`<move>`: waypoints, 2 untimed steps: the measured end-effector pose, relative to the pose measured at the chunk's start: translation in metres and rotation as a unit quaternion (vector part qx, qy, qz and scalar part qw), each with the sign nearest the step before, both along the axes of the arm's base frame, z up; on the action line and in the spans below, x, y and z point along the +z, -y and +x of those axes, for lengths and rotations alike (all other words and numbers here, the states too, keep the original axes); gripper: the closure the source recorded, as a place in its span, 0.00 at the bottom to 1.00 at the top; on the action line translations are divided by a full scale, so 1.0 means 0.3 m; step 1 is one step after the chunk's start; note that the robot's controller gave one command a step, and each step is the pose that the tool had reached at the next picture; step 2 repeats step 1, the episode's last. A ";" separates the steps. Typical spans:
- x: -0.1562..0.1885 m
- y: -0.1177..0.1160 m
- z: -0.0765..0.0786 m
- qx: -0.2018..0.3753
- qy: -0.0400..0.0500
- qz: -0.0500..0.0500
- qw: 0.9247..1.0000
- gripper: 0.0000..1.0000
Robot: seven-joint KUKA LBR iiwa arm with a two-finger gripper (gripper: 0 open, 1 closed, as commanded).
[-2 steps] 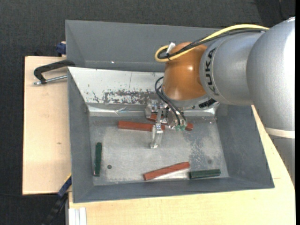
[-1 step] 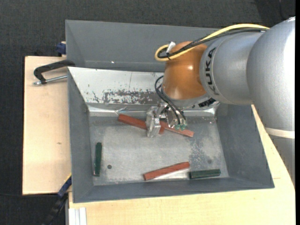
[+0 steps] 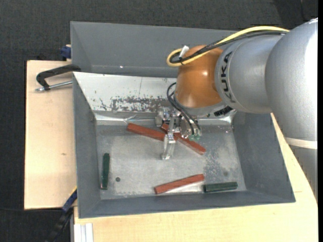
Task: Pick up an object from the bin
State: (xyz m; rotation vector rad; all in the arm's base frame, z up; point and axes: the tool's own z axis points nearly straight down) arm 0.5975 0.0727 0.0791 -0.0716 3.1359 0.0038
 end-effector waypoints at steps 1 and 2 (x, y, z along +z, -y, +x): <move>0.000 0.000 0.000 0.000 0.000 0.000 1.000 1.00; 0.000 0.000 0.000 0.000 0.000 0.000 1.000 1.00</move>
Offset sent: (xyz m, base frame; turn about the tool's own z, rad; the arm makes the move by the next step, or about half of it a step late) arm 0.0000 0.0000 0.0000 0.0000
